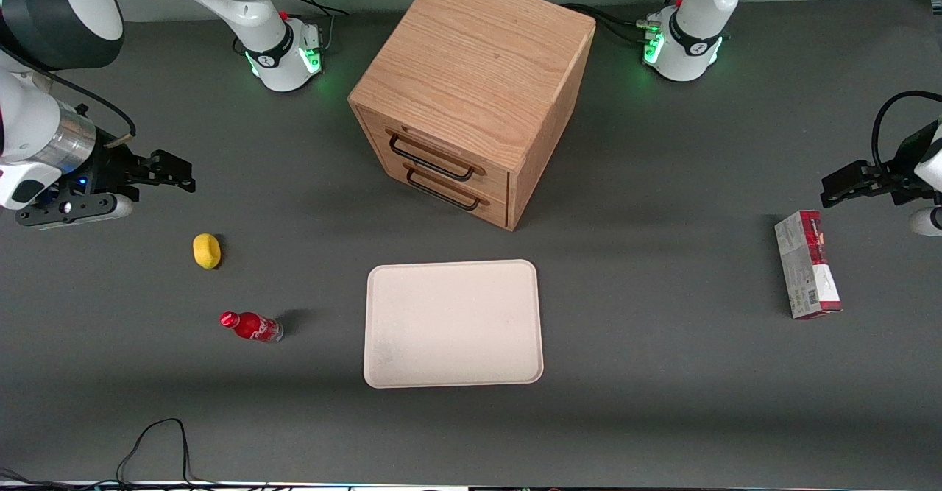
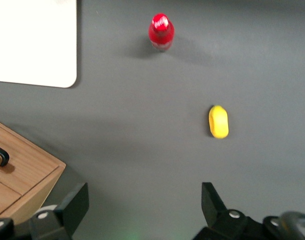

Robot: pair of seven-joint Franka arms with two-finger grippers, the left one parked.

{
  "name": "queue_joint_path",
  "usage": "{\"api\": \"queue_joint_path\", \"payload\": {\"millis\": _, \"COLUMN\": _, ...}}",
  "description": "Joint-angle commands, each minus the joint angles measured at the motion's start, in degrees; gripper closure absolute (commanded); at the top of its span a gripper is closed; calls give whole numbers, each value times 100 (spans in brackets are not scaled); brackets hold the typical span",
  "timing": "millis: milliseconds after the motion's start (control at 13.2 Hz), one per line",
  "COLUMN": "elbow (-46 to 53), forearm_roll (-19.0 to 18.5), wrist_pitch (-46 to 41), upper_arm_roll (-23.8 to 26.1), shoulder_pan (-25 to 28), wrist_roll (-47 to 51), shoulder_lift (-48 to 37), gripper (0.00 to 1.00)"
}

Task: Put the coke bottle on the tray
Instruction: 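Move the right gripper toward the red Coca-Cola bottle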

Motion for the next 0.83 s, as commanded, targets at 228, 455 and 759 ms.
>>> {"api": "queue_joint_path", "payload": {"millis": 228, "elbow": 348, "forearm_roll": -8, "wrist_pitch": -339, "upper_arm_roll": -33, "shoulder_pan": 28, "wrist_roll": 85, "shoulder_lift": 198, "gripper": 0}}
{"api": "queue_joint_path", "payload": {"millis": 455, "elbow": 681, "forearm_roll": 18, "wrist_pitch": -505, "upper_arm_roll": -68, "shoulder_pan": -112, "wrist_roll": 33, "shoulder_lift": 374, "gripper": 0}}
{"api": "queue_joint_path", "payload": {"millis": 759, "elbow": 884, "forearm_roll": 36, "wrist_pitch": -550, "upper_arm_roll": -68, "shoulder_pan": -77, "wrist_roll": 76, "shoulder_lift": 391, "gripper": 0}}
